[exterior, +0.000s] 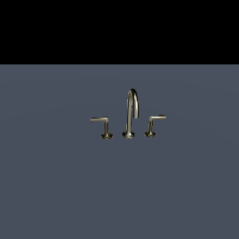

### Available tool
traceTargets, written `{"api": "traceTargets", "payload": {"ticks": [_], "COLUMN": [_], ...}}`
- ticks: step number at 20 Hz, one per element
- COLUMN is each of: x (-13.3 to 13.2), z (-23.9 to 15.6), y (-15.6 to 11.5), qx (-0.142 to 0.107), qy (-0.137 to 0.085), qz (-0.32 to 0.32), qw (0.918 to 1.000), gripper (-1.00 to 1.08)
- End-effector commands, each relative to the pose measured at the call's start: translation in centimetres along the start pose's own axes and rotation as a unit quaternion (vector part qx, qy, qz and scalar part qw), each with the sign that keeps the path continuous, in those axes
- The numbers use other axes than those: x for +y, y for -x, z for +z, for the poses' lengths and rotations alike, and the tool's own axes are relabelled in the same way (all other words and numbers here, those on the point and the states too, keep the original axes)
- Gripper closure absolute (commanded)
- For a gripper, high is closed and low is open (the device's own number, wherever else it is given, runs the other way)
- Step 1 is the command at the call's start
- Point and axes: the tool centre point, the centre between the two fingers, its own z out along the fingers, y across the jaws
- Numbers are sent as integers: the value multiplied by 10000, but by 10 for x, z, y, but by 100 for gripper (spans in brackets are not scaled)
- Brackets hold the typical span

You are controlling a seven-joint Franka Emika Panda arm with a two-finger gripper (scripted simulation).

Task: Turn on the faucet by rotating a designated handle.

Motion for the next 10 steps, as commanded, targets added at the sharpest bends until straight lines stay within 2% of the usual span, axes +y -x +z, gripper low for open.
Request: {"api": "traceTargets", "payload": {"ticks": [1, 10], "x": [0, -9], "z": [0, 11], "y": [0, -5], "qx": [0, 4], "qy": [0, -5], "qz": [0, 215], "qw": [10000, 9998], "gripper": [108, 108]}}
